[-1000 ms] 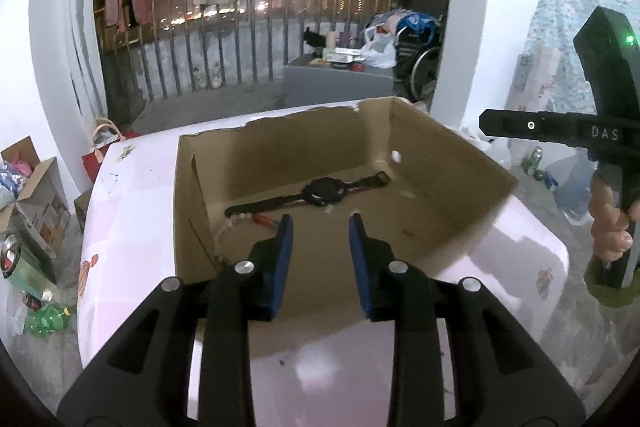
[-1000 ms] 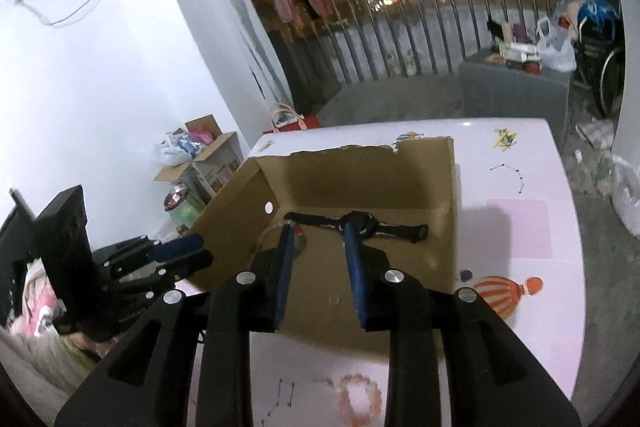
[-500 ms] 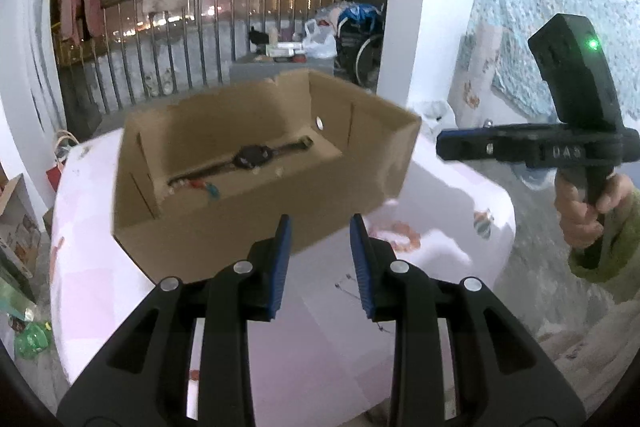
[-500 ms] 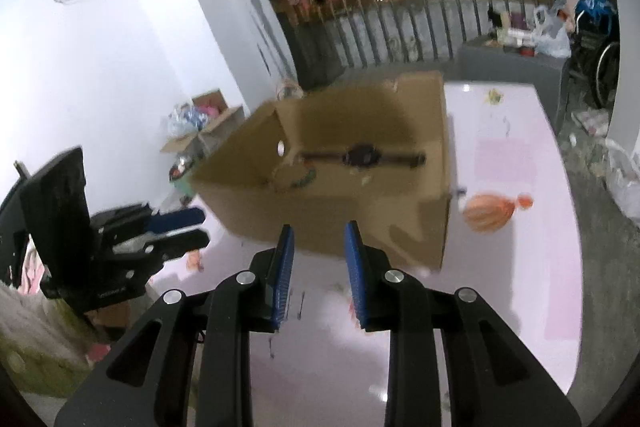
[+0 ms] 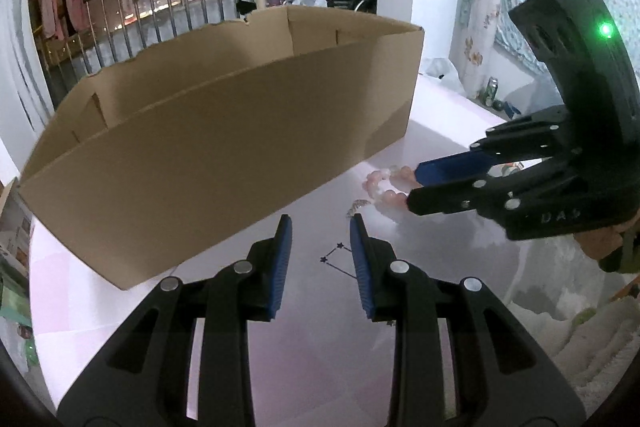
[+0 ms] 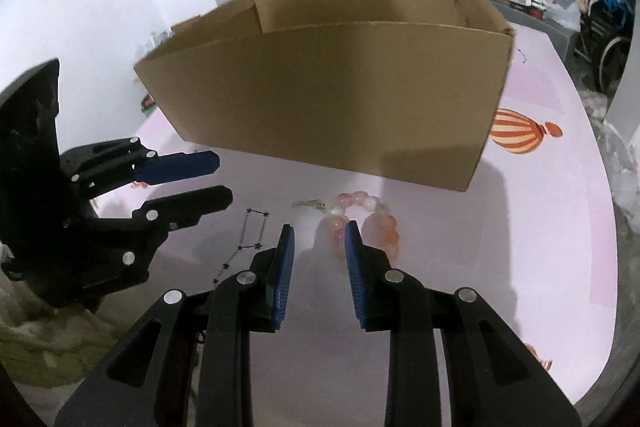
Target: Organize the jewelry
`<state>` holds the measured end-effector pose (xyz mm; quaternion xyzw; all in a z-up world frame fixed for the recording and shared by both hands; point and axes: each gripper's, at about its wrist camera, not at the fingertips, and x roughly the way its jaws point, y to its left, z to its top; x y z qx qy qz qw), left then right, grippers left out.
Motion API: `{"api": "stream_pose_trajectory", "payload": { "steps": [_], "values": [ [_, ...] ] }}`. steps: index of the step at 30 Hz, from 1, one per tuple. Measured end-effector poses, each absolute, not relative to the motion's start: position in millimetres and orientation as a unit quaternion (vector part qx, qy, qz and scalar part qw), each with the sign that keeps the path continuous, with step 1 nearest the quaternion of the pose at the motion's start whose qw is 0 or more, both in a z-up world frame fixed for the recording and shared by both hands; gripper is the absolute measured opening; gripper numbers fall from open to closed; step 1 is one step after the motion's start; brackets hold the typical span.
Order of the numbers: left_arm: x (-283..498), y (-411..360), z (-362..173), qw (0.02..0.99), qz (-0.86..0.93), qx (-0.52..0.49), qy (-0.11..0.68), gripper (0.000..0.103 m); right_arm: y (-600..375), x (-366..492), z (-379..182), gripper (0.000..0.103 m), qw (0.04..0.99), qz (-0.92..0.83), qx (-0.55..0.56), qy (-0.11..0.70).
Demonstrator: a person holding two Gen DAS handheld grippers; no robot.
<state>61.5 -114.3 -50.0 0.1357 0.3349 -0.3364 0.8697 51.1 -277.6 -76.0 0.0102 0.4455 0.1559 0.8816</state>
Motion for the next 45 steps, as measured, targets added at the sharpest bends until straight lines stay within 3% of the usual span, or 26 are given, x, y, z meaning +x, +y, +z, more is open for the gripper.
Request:
{"api": "stream_pose_trajectory", "payload": {
  "steps": [3,10,45],
  "values": [
    [65.5,-116.8,-52.6,0.868,-0.338,0.134,0.338,0.028,-272.3,55.2,-79.7,0.025,0.881,0.149,-0.009,0.449],
    [71.0,-122.6,-54.5,0.862,-0.346,0.139,0.342,0.028,-270.6,56.8,-90.2,0.011,0.877,0.137,-0.026,0.461],
    [88.0,-146.9,-77.2,0.839,-0.375,0.108,0.379,0.023,-299.5,57.1,-88.7,0.01,0.885,0.108,0.029,0.451]
  ]
}}
